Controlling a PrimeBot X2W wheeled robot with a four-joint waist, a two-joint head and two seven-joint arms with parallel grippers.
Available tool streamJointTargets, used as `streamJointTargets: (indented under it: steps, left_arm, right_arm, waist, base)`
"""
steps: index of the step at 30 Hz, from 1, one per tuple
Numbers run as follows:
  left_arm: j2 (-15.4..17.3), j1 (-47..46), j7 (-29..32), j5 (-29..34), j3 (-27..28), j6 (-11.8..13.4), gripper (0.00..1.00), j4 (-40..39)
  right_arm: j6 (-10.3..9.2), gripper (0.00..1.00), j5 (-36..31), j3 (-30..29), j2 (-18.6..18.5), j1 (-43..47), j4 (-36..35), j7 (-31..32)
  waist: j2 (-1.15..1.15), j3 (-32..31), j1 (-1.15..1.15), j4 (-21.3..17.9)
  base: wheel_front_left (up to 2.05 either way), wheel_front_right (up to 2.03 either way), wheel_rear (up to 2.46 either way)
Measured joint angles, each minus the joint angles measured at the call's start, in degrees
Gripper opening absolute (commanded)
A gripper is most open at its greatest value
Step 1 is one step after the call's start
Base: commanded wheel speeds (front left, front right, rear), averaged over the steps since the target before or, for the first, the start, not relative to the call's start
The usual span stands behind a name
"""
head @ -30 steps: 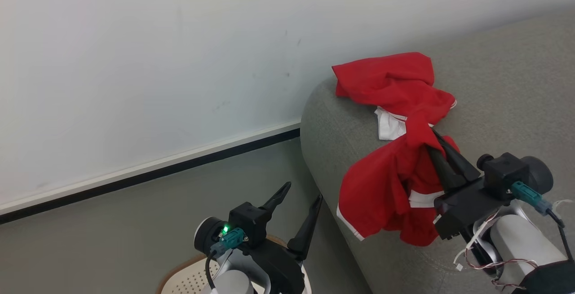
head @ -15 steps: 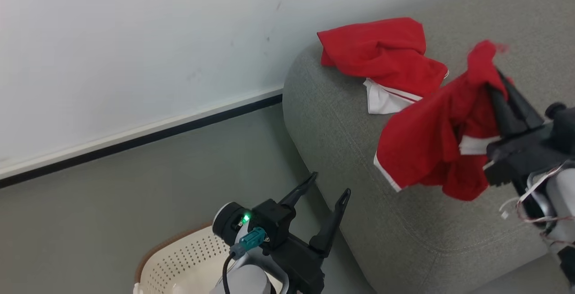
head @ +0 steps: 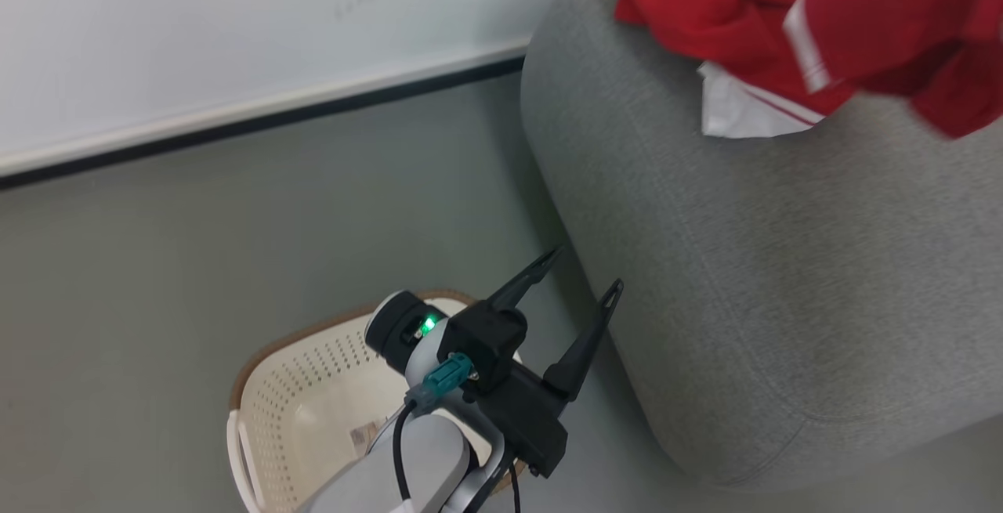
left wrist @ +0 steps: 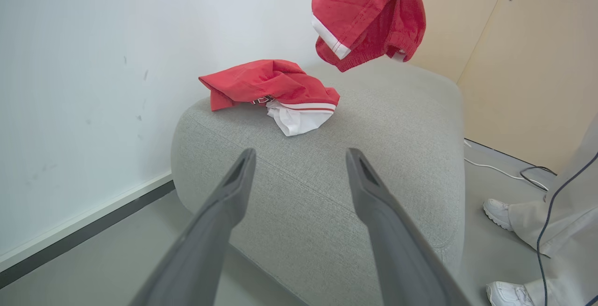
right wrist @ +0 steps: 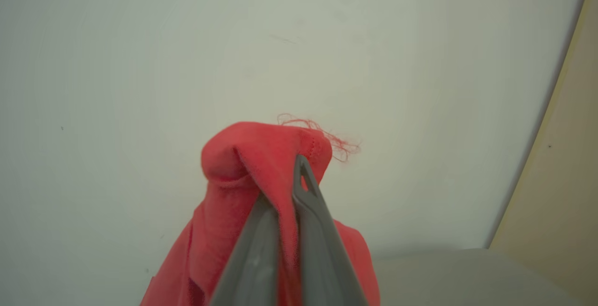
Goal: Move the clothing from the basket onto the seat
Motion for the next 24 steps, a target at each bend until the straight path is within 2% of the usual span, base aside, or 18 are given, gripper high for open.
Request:
streamJointTargets:
  steps: [5,12,17,24]
  left_arm:
    - [-0.2,-2.7,0.9,1.9,-0.5,0.0,1.00,-1.8]
    - [-0.5,-6.7,1.7,3.8,-1.9,-0.1,1.00,-5.2]
    - [-0.5,-9.3,2.2,6.0,-2.4,-0.1,1.00,-7.4]
    - [0.6,-12.5,2.7,7.1,-1.8,-0.1,1.00,-8.1]
  right_arm:
    - [0.00,0.00,0.1,-2.5,-4.8,-7.7,5.7,1.9]
    - [-1.25,0.00,-1.5,-1.8,-5.3,-12.7,11.4,3.5]
    - [-2.91,0.00,-3.1,-0.3,-3.1,-14.5,14.0,3.9]
    - [-2.58,0.00,-3.5,2.7,2.4,-17.2,18.6,3.0]
  waist:
    - [0.00,3.9,0.00,2.0]
    - [0.00,9.5,0.00,5.4]
    - [0.00,13.7,0.00,7.7]
    - [0.01,19.8,0.00,9.6]
  base:
    - [0.00,0.00,0.00]
    - [0.00,0.00,0.00]
    - [0.00,0.00,0.00]
    - [0.00,0.00,0.00]
